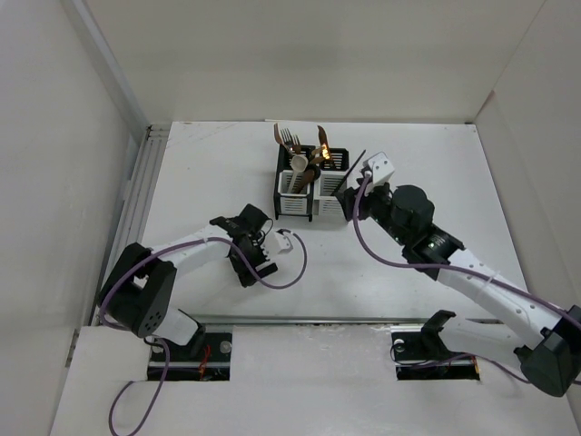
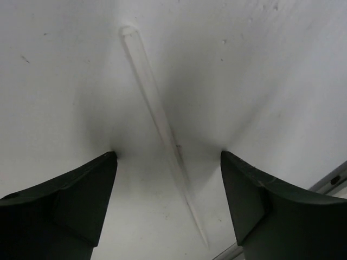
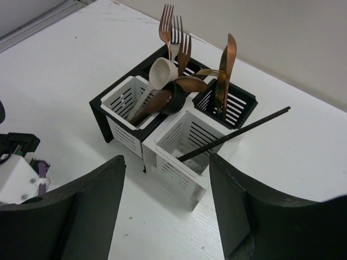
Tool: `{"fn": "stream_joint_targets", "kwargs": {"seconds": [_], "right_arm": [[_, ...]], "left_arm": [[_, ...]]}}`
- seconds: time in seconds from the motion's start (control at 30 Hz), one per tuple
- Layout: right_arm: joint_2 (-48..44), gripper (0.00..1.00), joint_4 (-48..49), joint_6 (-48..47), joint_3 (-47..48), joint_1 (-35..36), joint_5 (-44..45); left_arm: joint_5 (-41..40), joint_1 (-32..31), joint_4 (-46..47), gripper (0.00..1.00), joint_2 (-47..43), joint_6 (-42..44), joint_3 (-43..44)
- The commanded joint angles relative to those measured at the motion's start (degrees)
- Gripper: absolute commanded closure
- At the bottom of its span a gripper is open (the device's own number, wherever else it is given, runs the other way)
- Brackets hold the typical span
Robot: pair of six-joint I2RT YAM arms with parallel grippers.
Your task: Sort the eating utensils into containers
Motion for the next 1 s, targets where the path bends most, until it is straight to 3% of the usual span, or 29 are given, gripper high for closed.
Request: {"fn": "stream_joint_targets", "kwargs": {"seconds": [0.0,0.1,0.13,0.17,0.2,0.47,0.67,0.97], "right_arm": [[-2.3,0.31,0.7,-0.1,-0.7,-0.3,1.0],[-2.8,0.31,-0.4,0.4,-0.7,-0.3,2.1],[-2.8,0.31,-0.4,0.4,-0.7,-0.3,2.2],[-3.5,0.31,-0.9,0.4,-0.7,-0.3,2.7],[-4.0,0.31,-0.9,0.4,-0.7,-0.3,2.7],[-5.1,0.31,-0.9,0.9,-0.7,-0.3,6.5],[-5.1,0.31,-1.5,0.9,-0.7,-0.3,7.7],[-6.7,0.31,-1.5,0.9,-1.3,-0.3,9.4]], "left_arm": [[-5.1,-0.1,7.9,0.29,3.0,-5.2,-4.0],[-3.9,-0.1,8.6,0.54,3.0,-5.2,-4.0],[-3.3,-0.1,8.6,0.77,3.6,-5.2,-4.0],[-3.3,-0.1,8.6,0.93,3.6,-5.2,-4.0],[-3.3,-0.1,9.1,1.00,3.6,-5.2,-4.0],[-0.9,-0.1,7.2,1.00,-2.7,-4.1,-2.2],[10.4,1.1,0.6,1.00,-8.3,-1.2,9.3],[15.9,1.1,-3.1,1.00,-6.4,-2.3,21.4]]}}
